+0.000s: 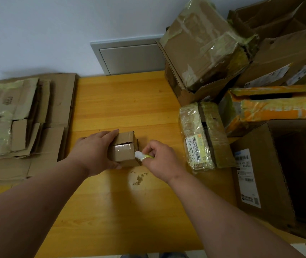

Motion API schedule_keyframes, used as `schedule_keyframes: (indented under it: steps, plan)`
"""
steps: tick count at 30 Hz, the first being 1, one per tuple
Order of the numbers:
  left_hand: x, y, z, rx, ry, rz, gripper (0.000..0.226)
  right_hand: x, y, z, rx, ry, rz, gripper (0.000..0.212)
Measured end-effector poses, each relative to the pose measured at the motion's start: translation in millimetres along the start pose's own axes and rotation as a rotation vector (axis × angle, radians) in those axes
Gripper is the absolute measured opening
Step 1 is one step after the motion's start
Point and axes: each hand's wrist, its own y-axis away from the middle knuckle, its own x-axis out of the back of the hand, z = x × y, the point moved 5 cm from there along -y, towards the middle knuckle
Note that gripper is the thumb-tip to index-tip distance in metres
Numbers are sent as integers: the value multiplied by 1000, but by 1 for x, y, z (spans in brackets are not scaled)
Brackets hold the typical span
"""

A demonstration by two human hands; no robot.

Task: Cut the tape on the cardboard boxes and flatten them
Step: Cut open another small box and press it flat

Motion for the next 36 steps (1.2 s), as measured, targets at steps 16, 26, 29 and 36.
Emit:
schedule_keyframes:
  steps: [16,26,29,36]
  plan:
    - [3,4,-15,136,266,-116,66,-14,4,23,-63,515,64,55]
    - [9,15,7,58,-107,-56,57,-47,-7,-36,-98,212,7,58]
    - [9,15,5,37,-104,-21,64,-50,-6,-33,-122,137,23,61]
    - [23,13,-20,177,415,102,32,-49,-1,-29,-180,-36,72,69]
